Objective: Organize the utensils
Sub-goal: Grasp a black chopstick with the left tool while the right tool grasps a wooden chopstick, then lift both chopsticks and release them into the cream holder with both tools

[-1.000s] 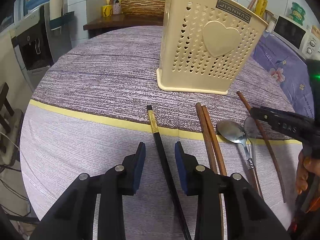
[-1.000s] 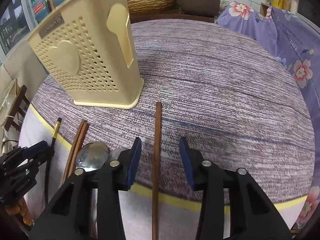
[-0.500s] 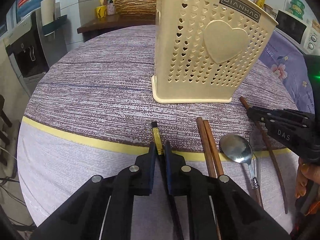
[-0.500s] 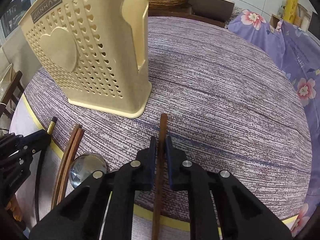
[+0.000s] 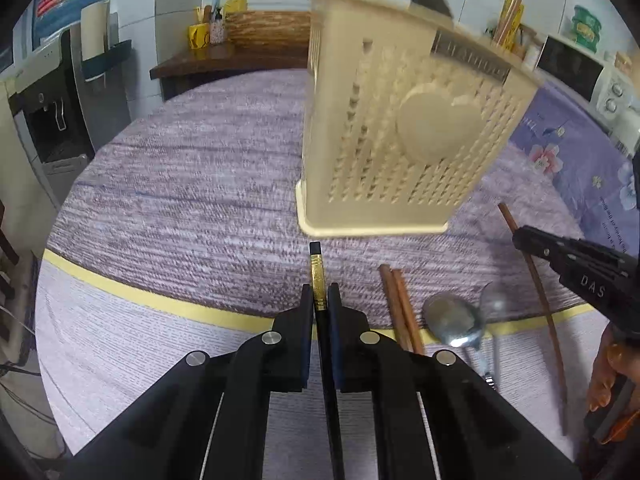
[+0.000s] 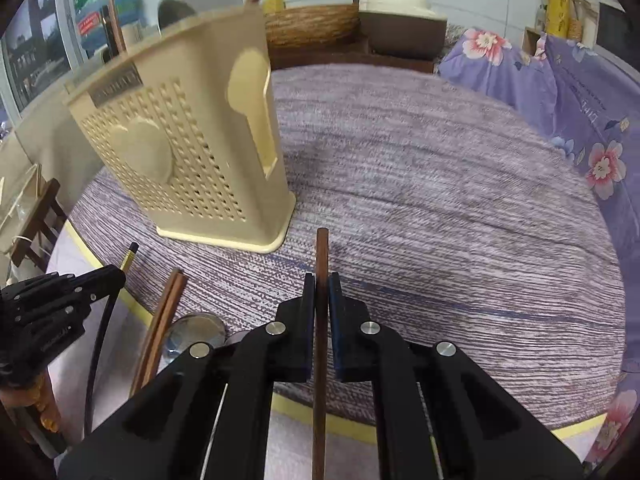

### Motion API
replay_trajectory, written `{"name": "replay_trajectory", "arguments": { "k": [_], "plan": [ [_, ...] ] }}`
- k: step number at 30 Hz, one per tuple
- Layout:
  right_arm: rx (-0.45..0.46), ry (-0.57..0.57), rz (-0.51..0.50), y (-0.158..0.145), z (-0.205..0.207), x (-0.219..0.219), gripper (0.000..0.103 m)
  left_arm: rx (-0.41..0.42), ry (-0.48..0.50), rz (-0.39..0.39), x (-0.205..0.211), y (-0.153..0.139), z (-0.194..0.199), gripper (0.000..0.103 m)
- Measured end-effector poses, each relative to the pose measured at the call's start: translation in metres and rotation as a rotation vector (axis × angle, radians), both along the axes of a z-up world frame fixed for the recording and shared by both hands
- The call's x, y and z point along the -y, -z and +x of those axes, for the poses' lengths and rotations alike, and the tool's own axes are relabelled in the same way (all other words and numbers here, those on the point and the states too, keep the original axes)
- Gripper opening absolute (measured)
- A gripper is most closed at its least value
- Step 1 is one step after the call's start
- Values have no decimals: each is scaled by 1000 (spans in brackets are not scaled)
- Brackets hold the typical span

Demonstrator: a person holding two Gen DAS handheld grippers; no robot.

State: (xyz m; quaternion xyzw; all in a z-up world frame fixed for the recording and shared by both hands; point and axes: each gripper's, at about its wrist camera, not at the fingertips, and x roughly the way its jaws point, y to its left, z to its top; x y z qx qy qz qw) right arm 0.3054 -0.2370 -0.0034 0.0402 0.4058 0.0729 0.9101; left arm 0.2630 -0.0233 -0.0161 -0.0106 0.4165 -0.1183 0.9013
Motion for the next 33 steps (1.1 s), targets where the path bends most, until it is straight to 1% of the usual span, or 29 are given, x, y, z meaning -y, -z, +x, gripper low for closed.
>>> {"name": "replay_trajectory", "arguments": {
  "k": [3,7,10,12,15,18,26,33],
  "plan": [
    [57,12,55,-25,-16,14,8,63,4,-42,-8,-29,-11,8],
    [163,22,86,-68,-44,27,8,179,3,-93,-24,-77,-32,8],
    [241,30,87,-101,-63,36,8,254,5,-114,-33,-106,-43,8],
    [271,29,77,-117,-70,41,8,286,1,-117,-36,-119,-47,8],
    [302,38,70,-131,-82,44,8,308,-1,-125,-37,-129,-49,8],
    [327,38,75,-141,-91,45,8,325,3,-125,-39,-132,-49,8],
    [328,35,59,-141,-94,44,7,333,14,-129,-39,-131,-48,7],
    [329,30,51,-145,-90,41,7,341,24,-140,-42,-136,-49,7]
  ]
}}
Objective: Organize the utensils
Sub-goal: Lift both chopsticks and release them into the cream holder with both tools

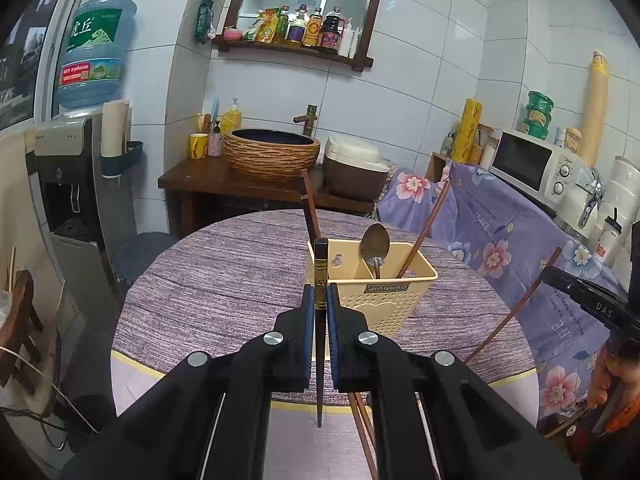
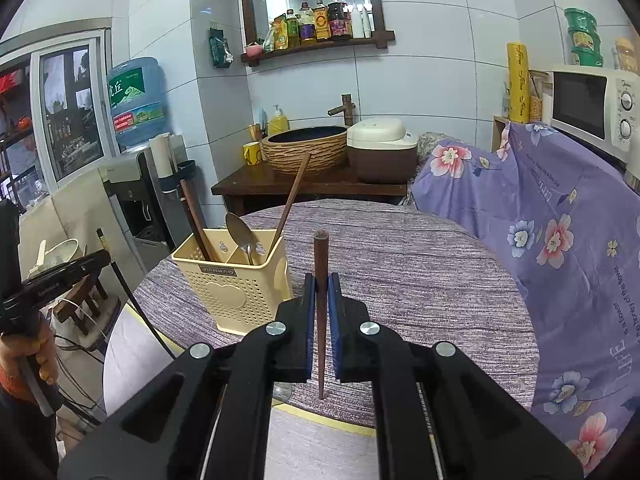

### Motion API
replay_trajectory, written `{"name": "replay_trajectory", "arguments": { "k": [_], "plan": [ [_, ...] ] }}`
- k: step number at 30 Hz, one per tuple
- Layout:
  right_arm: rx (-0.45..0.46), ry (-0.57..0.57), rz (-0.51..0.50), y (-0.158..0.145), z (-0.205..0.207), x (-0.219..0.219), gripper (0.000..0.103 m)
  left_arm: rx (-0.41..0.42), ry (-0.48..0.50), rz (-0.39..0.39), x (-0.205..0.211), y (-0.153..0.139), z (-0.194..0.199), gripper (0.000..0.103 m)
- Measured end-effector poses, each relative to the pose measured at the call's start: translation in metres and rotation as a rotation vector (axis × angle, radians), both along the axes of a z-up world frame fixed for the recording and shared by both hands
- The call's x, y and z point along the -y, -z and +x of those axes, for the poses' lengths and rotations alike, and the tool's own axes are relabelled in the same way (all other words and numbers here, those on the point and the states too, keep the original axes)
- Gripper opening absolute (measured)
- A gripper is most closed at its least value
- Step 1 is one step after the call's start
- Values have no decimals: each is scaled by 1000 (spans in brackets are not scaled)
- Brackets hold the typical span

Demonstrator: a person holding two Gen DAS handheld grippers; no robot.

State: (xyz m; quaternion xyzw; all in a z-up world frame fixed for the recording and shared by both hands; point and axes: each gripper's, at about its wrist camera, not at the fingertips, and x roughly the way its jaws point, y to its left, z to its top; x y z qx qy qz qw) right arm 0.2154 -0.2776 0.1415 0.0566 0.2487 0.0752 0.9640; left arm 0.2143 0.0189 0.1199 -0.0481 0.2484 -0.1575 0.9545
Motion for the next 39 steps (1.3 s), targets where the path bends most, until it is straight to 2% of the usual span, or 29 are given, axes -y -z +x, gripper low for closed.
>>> {"name": "replay_trajectory", "arguments": {
  "k": [5,11,16,19,22,27,34,39],
  "plan": [
    [3,-29,12,-15,5,-2,7,15,32,-10,0,-18,1,7],
    [67,-91,72,-74,17,-6,7,96,71,-67,-2,-75,5,7],
    [182,-91,91,-133,32,-20,7,207,17,-109,2,-127,25,7],
    [221,-77,96,-147,44,-30,7,241,-22,-121,6,-138,40,7],
    [219,-65,91,-140,60,-41,7,233,-52,-133,10,-129,59,7],
    [174,-39,87,-99,81,-50,7,196,-82,-137,13,-90,76,7],
    [60,-32,123,-41,100,-50,7,83,-72,-125,14,-30,84,7],
    [17,-23,148,-20,107,-46,7,14,-72,-130,10,-3,89,7]
  ]
}}
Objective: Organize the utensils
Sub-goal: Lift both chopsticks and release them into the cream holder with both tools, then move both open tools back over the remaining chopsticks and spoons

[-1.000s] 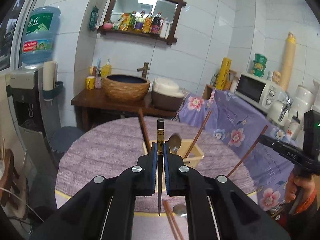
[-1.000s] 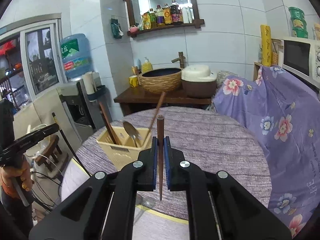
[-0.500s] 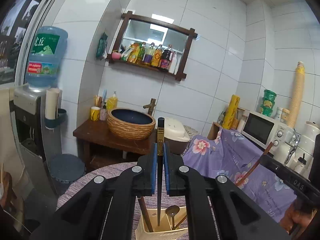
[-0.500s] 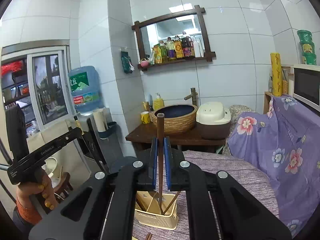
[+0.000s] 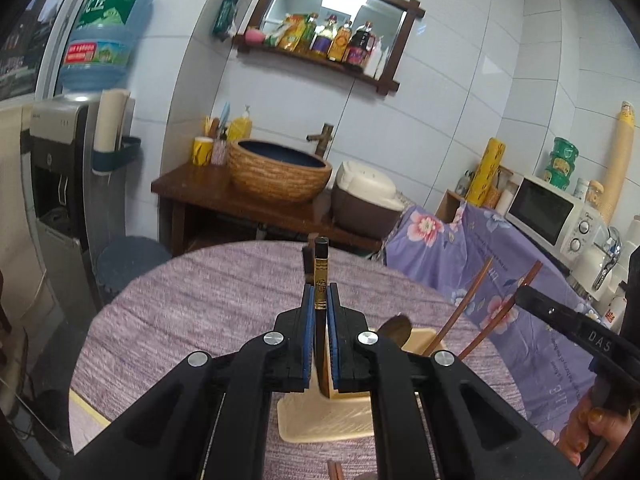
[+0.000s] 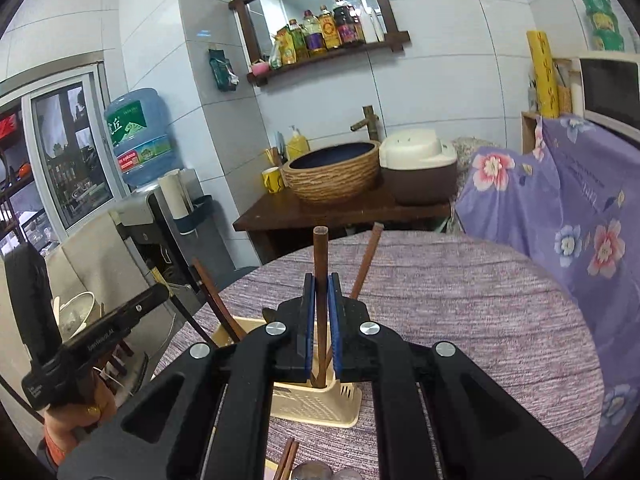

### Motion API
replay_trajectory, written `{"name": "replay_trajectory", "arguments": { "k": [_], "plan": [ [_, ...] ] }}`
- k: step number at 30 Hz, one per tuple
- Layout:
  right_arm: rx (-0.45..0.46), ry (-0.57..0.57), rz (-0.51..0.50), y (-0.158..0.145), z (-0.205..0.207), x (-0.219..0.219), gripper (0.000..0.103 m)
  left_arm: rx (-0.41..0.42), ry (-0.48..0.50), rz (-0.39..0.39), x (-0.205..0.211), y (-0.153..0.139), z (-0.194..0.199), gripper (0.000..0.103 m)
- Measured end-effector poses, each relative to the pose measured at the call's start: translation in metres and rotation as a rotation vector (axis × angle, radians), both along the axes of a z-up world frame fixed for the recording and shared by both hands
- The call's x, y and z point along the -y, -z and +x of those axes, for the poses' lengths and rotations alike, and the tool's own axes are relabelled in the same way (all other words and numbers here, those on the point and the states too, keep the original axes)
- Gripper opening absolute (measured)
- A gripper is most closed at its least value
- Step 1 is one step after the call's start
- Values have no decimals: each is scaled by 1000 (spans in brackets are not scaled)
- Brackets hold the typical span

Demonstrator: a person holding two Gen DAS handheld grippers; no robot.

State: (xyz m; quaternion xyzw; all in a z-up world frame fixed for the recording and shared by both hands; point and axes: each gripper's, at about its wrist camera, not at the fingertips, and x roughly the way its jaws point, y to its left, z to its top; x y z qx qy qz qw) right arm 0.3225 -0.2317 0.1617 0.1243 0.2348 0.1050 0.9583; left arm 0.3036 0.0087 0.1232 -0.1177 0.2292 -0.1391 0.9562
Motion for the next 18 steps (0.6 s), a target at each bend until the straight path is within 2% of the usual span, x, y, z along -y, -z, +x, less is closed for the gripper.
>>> {"name": "replay_trajectory", "arguments": {
  "k": [7,12,13,14,15,16,18],
  "plan": [
    [6,10,13,4,0,5,8,-26,-11,-6,-3,10,3,7],
    [8,13,8,9,-6,4,11,-7,6,-2,-2,7,-8,9],
    [8,12,7,10,-9,4,20,-3,6,-1,-2,7,-10,17],
    [10,11,5,12,-12,4,26,1,5,-1,-3,8,-16,31],
    [16,16,0,13,-16,3,41,4,3,-1,-4,9,-23,38],
    [26,27,-12,14,-21,3,48,5,2,3,-5,11,-27,46],
    [30,34,-39,20,-33,1,48,-10,-2,27,-4,19,-39,47]
  ]
}}
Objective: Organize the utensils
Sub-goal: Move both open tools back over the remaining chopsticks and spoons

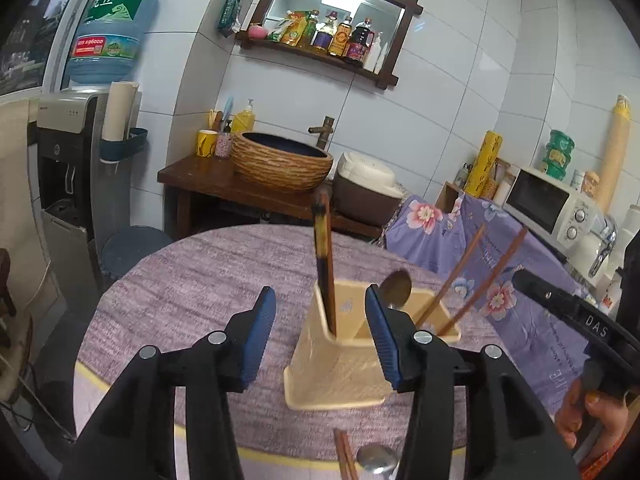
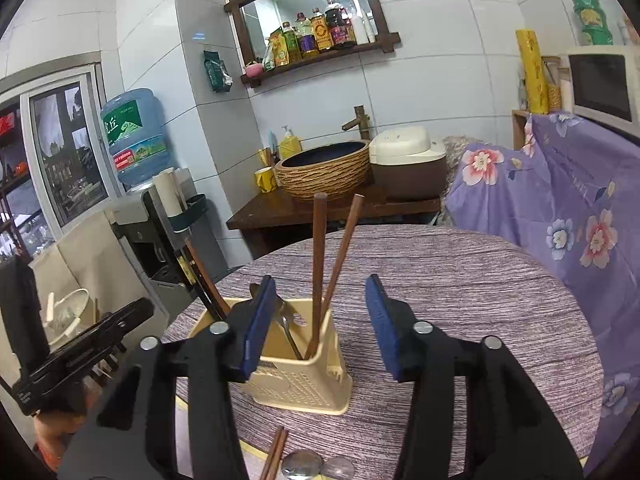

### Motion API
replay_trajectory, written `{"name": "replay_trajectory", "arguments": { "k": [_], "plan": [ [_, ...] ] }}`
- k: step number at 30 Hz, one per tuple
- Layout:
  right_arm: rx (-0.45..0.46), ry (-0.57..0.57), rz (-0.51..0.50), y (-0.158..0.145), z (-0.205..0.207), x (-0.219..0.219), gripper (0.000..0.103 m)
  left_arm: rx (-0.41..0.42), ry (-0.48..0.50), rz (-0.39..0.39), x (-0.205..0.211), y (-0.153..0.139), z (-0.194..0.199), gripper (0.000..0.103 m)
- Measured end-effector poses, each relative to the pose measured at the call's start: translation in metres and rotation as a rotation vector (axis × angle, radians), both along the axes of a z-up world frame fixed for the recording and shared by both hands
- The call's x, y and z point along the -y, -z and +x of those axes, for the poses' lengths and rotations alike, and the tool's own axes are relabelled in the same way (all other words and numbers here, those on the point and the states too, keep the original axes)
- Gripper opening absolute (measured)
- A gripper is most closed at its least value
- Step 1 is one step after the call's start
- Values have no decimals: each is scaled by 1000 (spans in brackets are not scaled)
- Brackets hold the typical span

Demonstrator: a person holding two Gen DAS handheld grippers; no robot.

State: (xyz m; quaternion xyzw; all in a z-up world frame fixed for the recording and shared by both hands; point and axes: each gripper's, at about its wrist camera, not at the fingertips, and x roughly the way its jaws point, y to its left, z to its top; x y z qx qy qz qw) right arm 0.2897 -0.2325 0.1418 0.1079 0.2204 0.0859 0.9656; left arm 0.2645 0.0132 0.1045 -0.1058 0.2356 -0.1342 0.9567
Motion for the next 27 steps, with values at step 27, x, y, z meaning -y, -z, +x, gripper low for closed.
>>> {"name": "replay_trajectory", "arguments": {
  "k": [27],
  "plan": [
    [-367,12,-106,172,-86,-17,56,-370,206,227,58,147,-80,33]
  ]
}}
